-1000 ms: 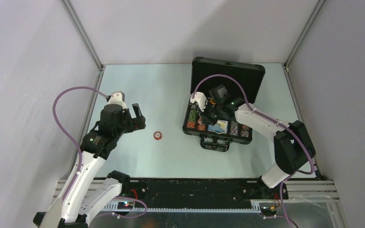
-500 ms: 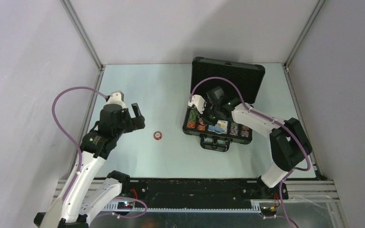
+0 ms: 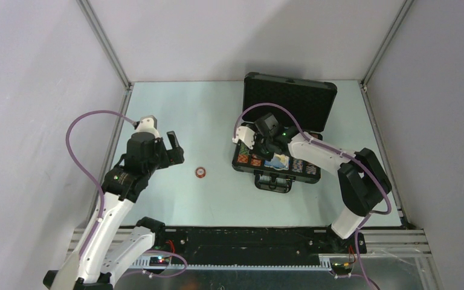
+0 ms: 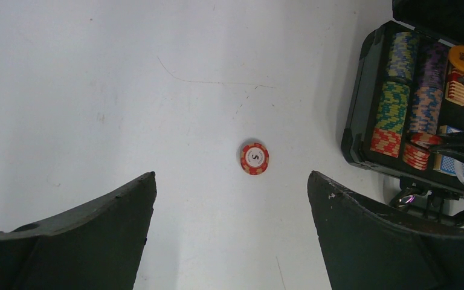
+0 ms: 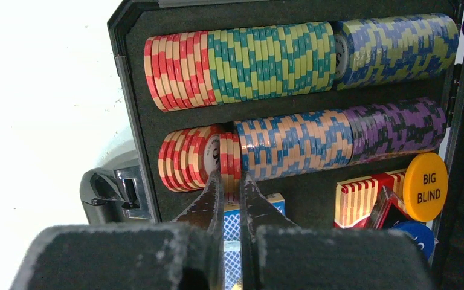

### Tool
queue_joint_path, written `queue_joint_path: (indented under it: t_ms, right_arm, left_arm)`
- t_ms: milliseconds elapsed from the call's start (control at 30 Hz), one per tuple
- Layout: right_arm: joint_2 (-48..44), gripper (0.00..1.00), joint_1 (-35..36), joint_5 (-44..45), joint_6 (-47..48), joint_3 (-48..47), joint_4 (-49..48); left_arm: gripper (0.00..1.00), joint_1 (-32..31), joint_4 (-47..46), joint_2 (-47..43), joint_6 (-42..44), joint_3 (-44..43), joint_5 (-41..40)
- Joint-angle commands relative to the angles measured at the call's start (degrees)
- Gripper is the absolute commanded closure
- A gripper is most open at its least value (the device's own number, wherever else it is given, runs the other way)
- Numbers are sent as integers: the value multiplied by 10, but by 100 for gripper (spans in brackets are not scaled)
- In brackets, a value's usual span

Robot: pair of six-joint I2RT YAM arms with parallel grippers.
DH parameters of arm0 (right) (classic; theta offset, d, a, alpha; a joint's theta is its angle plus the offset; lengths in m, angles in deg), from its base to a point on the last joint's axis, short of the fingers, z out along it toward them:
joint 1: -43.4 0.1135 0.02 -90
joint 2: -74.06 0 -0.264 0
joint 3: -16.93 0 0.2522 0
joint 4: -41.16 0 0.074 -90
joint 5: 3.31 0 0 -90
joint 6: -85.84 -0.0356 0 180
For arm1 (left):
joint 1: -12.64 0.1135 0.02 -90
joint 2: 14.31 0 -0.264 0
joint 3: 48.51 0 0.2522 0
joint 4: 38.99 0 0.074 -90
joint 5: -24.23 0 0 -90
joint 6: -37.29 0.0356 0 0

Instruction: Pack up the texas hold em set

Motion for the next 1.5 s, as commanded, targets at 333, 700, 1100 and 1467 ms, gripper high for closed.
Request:
queue_joint_path:
  t_ms: [333,700,1100,1467]
  right_arm:
    - [53,100,18,43,35,-33,32]
    - [69,100,47,83,47,-33,42]
    - [80,100,67,62,41,-34,48]
    - [105,100,71,6,94,-59,132]
  left_arm:
    - [1,6,-2,2,13,4,-2]
    - [0,9,-2,5,13,4,2]
    - [0,9,-2,5,13,4,3]
    - [0,9,-2,8,13,4,4]
